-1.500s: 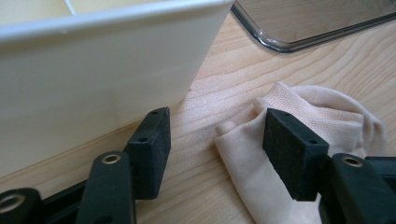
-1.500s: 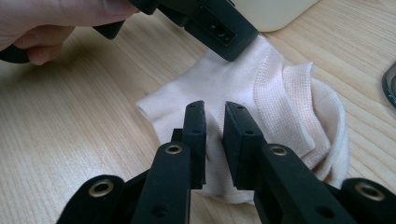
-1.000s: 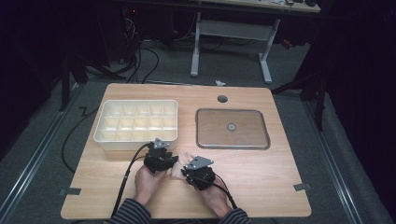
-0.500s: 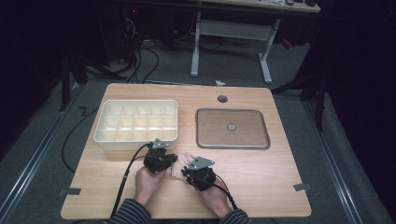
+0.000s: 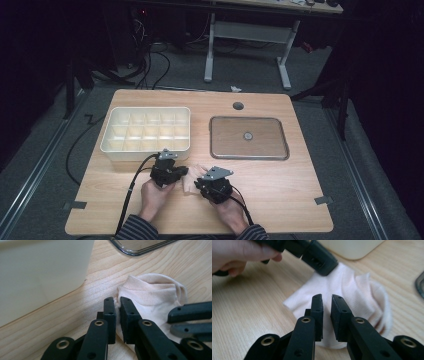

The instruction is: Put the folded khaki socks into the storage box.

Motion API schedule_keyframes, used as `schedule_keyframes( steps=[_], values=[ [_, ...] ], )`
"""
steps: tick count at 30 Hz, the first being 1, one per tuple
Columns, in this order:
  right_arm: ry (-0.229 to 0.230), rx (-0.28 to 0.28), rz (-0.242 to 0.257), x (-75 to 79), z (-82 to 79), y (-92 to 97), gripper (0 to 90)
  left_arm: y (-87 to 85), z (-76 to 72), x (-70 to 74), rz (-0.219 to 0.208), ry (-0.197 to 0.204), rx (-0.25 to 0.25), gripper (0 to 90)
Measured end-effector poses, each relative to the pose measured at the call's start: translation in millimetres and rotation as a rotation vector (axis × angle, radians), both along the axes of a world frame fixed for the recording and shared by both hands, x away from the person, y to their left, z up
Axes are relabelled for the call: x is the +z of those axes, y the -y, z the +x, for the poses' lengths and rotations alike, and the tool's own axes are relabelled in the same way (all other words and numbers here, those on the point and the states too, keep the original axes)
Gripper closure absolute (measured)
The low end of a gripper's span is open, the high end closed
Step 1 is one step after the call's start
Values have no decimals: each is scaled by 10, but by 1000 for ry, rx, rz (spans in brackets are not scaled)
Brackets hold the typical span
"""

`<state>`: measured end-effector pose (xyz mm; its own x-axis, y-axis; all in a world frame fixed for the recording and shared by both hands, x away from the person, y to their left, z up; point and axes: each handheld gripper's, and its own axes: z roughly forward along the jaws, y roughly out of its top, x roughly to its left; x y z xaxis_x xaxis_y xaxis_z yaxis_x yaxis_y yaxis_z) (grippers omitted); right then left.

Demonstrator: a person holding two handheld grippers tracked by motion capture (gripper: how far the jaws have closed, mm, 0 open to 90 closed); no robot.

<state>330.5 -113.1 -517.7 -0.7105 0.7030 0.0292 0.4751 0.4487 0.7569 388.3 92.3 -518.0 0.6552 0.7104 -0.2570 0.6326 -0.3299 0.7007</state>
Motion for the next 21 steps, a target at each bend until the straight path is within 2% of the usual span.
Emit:
schedule_keyframes(
  steps=[4, 8, 21],
  values=[
    [10, -17, 35, 86, 37, 29, 807, -22, -11, 22, -3, 4, 2, 841],
    [-4, -40, 45, 124, 106, 50, 821, -30, -26, 35, -4, 4, 1, 841],
    [-30, -69, 57, 87, 227, 10, 845, -44, -65, 48, -3, 8, -2, 841]
  ],
)
